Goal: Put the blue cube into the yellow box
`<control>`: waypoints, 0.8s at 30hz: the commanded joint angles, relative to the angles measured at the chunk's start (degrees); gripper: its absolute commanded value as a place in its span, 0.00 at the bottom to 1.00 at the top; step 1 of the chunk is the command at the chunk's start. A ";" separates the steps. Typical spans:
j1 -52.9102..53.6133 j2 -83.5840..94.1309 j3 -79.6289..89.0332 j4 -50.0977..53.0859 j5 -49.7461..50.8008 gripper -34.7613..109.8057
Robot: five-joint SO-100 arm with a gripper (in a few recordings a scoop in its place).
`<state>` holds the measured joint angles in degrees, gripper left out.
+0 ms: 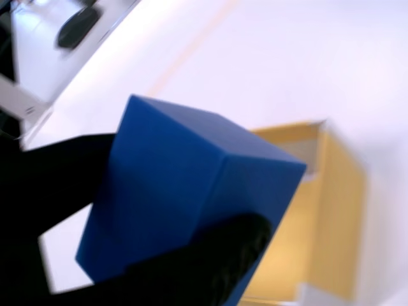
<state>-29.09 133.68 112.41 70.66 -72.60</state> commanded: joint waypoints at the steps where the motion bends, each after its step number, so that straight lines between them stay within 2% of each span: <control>1: -4.66 -3.52 -10.20 1.14 3.34 0.34; 10: -10.99 -14.85 -14.85 0.62 8.26 0.35; 24: -13.62 -23.38 -11.07 -6.24 8.96 0.35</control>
<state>-41.84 108.81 103.97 66.27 -62.93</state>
